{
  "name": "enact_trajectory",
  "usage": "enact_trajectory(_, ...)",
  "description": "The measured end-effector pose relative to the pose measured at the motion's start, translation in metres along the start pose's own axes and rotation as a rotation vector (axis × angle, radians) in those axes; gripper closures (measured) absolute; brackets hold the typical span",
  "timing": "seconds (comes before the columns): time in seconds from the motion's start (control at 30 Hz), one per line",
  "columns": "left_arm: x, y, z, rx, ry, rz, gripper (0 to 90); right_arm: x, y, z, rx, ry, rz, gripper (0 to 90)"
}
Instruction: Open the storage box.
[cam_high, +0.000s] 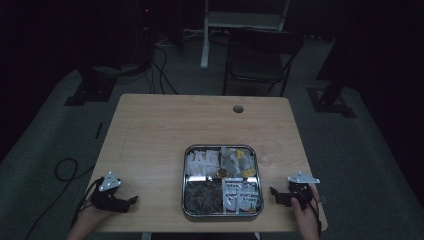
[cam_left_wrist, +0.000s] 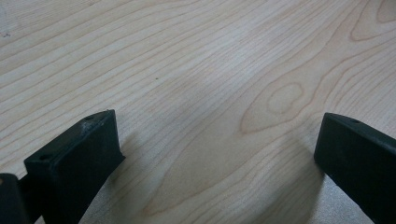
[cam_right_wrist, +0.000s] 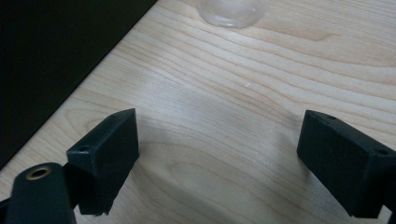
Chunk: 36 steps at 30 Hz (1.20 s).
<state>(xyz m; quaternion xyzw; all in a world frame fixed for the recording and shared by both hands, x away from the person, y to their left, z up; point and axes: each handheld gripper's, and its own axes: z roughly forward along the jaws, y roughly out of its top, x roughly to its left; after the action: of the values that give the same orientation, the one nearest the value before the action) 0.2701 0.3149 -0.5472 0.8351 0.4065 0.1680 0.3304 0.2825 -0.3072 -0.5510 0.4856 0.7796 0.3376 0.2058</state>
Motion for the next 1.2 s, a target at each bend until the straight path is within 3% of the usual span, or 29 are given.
enact_trajectory(0.97,-0.0027,-0.0018,-0.0019,0.000,-0.003,0.005,1.2,0.0048,0.0049,0.0050,0.004,-0.029,0.030,11.1)
enact_trajectory(1.07,-0.0011,-0.0016,-0.0025,0.000,-0.014,0.004,1.2,0.0055,0.0049,0.0050,0.005,-0.012,0.012,11.1)
enact_trajectory(1.13,0.0012,-0.0001,-0.0031,0.002,-0.029,-0.021,1.2,0.0060,0.0058,0.0059,0.005,0.007,-0.006,11.0)
enact_trajectory(1.2,0.0001,0.0015,-0.0023,0.015,-0.022,-0.013,1.2,0.0067,0.0073,0.0074,0.006,0.016,-0.014,11.0)
